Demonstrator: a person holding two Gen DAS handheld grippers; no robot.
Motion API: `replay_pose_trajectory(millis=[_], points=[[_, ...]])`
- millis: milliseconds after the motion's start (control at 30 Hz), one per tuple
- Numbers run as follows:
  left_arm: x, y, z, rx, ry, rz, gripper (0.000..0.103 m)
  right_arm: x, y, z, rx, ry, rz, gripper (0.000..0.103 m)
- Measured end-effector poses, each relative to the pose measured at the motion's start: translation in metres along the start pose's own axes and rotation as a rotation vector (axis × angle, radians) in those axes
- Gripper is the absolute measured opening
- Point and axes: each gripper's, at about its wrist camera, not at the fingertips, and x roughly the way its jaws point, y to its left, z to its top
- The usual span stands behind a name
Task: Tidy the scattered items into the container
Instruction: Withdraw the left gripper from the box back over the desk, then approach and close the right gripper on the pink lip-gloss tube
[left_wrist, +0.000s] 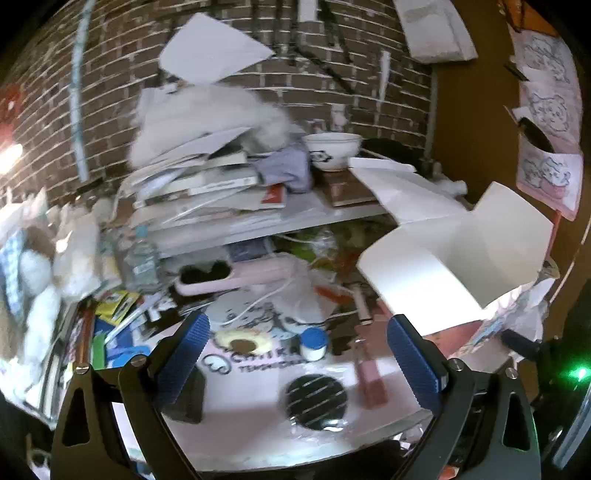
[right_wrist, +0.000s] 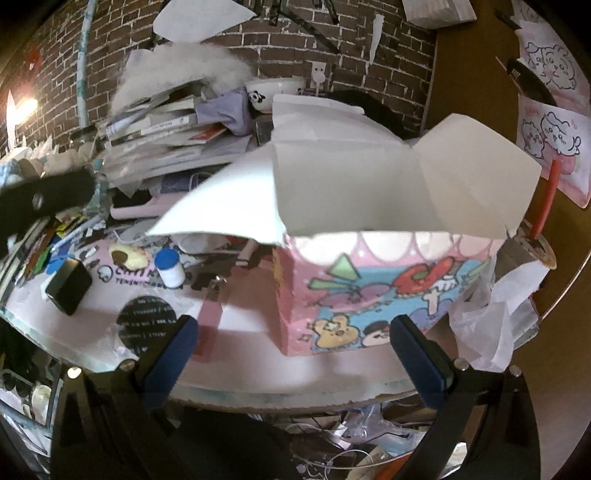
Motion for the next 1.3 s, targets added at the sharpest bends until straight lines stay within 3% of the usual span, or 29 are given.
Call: replay_pose_trajectory(millis=[433,833,1100,1300], points=[[-0.003,0.055,-0.039,-0.102,-0.020,0.061,0.096,0.005,0.043,-0.002,-0.064,-0.008,0.067,0.103],[0.012,0.080,-0.075,-0.120,-0.009,0.038,0.096,0.019,0.072,-0.023,-0.109,-0.026,0.136,0.103],[0.016,0.083,-0.091,-0.142,-0.020,0.001,0.096,0.034,0.070,-0.037,-0.077,-0.044,0.152,0.102],[0.018,0.078,-0.099,-0.125,-0.046,-0.038,0.096,0.050,0.064,-0.052,-0.048,-0.056,0.148,0.085]])
